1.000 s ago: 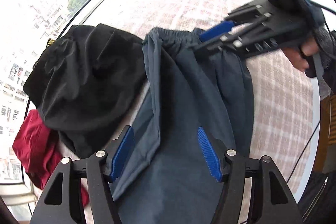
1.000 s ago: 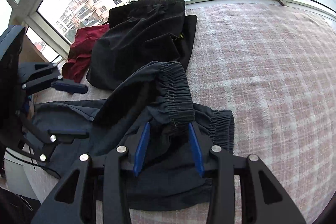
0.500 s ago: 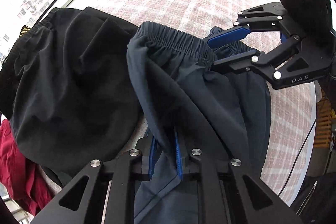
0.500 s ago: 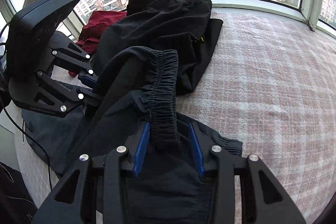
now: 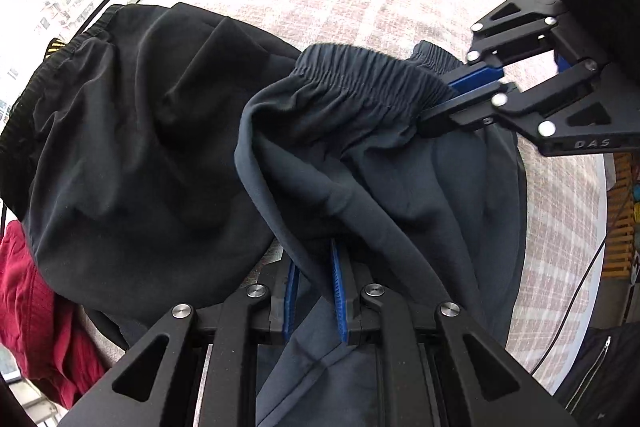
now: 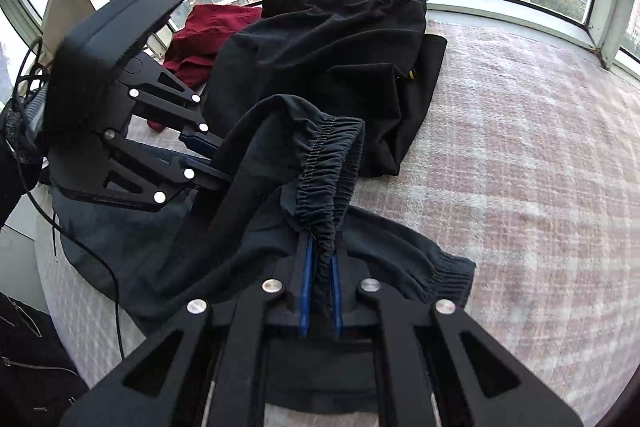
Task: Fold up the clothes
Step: 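Grasp the waistband with the right gripper while the left gripper pins the pant leg, then carry the waistband with the right gripper over toward the cuffs and lower it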
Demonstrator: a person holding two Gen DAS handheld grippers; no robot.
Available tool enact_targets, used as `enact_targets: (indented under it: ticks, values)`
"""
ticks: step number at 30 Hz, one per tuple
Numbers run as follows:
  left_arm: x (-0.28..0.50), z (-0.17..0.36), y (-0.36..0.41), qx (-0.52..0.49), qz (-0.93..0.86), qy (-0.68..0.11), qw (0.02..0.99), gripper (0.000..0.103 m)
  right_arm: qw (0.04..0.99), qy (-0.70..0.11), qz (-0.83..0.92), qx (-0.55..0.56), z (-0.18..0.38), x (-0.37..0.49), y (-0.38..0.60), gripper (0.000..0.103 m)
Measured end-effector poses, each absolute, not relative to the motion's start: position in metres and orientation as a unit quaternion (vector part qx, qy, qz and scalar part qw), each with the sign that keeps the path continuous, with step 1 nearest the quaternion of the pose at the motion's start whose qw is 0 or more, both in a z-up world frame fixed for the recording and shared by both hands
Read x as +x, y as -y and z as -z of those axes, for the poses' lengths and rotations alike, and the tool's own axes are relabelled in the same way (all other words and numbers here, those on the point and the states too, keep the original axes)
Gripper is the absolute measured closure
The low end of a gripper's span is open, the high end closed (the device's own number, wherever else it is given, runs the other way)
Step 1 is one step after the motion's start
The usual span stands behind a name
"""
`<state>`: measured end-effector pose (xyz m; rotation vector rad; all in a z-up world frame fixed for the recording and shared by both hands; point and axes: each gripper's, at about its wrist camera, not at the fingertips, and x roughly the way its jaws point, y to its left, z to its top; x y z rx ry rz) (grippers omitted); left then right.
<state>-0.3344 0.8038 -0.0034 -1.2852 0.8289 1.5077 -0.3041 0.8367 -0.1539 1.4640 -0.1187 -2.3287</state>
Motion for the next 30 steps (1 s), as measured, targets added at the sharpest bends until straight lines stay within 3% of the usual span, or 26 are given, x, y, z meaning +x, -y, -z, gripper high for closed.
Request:
enact_targets:
  ticks: [4, 11, 14, 17, 19, 25, 27, 28, 29, 30]
  values:
    - [-0.327, -0.005, -0.809, -0.51, -0.62, -0.348, 0.484, 0.086, 0.169, 0.103, 0.815, 0.544, 0.13, -0.271, -0.871, 0.095]
    - [-0.322, -0.018, -0.81, -0.492, -0.632, -0.357, 0.48, 0.079, 0.091, 0.127, 0.764, 0.626, 0.19, -0.259, -0.892, 0.094]
    - [-0.32, -0.026, -0.798, -0.48, -0.64, -0.371, 0.472, 0.078, 0.091, 0.12, 0.767, 0.624, 0.188, -0.257, -0.889, 0.091]
    - [-0.317, -0.044, -0.767, -0.466, -0.659, -0.365, 0.464, 0.073, 0.095, 0.122, 0.788, 0.597, 0.164, -0.255, -0.896, 0.079]
    - [-0.316, -0.055, -0.75, -0.47, -0.67, -0.345, 0.46, 0.07, 0.084, 0.119, 0.8, 0.582, 0.154, -0.259, -0.901, 0.062]
    - [-0.282, -0.054, -0.678, -0.502, -0.673, -0.316, 0.442, 0.07, 0.068, 0.091, 0.788, 0.605, 0.174, -0.295, -0.889, 0.058]
    - [-0.27, -0.047, -0.66, -0.515, -0.67, -0.306, 0.439, 0.07, 0.064, 0.086, 0.788, 0.606, 0.185, -0.304, -0.883, 0.063]
    - [-0.263, -0.044, -0.651, -0.521, -0.67, -0.304, 0.434, 0.07, 0.062, 0.083, 0.79, 0.604, 0.186, -0.304, -0.88, 0.083]
    - [-0.257, -0.039, -0.641, -0.528, -0.669, -0.301, 0.428, 0.07, 0.061, 0.08, 0.794, 0.6, 0.186, -0.304, -0.878, 0.084]
    - [-0.254, -0.034, -0.633, -0.534, -0.669, -0.3, 0.421, 0.07, 0.059, 0.079, 0.8, 0.592, 0.181, -0.301, -0.877, 0.095]
